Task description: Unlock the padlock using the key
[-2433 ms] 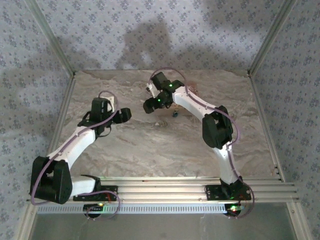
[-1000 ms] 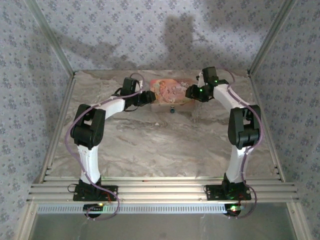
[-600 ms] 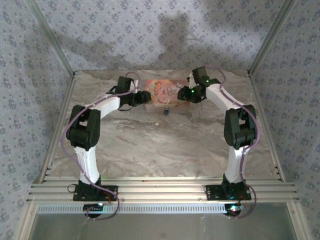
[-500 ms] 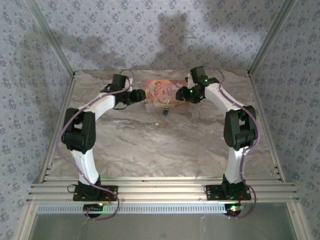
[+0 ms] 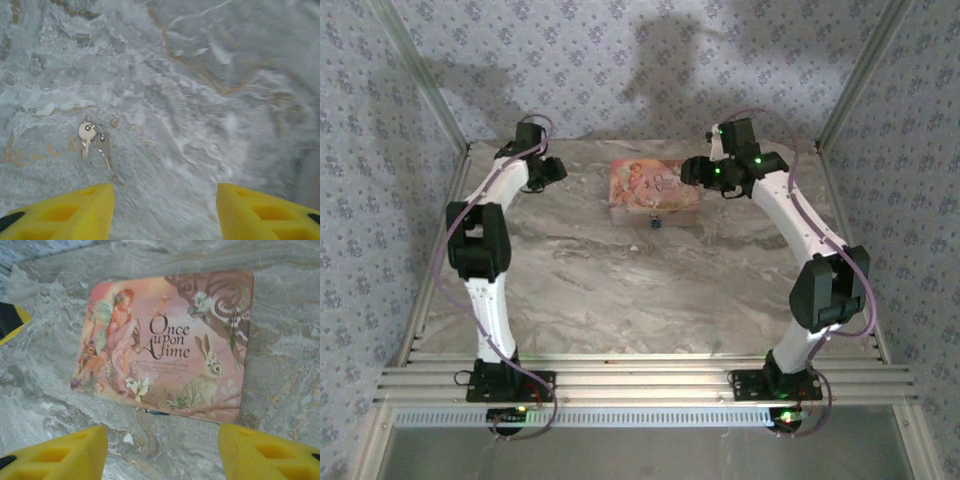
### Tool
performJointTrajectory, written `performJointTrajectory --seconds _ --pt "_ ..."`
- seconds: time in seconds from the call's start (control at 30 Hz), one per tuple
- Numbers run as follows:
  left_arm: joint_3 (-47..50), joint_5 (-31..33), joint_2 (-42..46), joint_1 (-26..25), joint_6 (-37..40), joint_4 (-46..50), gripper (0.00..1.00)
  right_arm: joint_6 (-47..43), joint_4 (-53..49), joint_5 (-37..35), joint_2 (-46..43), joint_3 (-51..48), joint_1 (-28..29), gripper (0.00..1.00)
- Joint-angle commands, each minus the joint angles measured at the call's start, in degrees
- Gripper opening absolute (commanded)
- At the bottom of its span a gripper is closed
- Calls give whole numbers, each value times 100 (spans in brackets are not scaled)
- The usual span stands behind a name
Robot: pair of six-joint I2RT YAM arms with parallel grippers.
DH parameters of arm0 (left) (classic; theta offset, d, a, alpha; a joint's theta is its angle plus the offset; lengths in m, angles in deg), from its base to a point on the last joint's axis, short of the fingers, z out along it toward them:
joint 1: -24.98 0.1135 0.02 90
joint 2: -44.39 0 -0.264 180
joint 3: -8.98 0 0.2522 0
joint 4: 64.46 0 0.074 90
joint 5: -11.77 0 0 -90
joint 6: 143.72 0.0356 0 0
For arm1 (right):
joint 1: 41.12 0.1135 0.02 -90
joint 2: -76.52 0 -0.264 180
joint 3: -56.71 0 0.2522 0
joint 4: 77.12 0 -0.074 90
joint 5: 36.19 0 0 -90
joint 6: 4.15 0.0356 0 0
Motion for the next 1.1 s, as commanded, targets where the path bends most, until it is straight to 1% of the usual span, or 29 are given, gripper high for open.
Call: performJointTrajectory --seconds 0.0,0.1,0.27,0.47,0.6,0.77,0.97,1.03,1.07 --pt "-579 535 -435 -24 110 802 55 80 -69 -120 -86 -340 59 61" --pt "-1009 720 -732 -9 156 1035 54 80 -42 -122 -134 -565 93 62" --pt "-1368 1006 -922 0 237 1194 54 80 30 -130 -120 -789 150 62" --pt "-1974 904 -1379 83 252 1526 51 80 80 -114 -32 -790 250 62" --pt "-2198 901 -1601 97 231 1627 50 80 78 -119 15 -752 312 62" --pt "-2322 902 -1810 175 125 1773 51 70 49 -130 59 -763 383 62" --pt "-2310 730 -1981 203 162 1827 52 63 48 -157 64 -785 446 62" --pt "-2288 671 -1996 206 193 1818 50 71 47 -157 56 -779 463 62" --pt "-2272 629 -1992 211 210 1818 47 71 47 -155 44 -784 478 62"
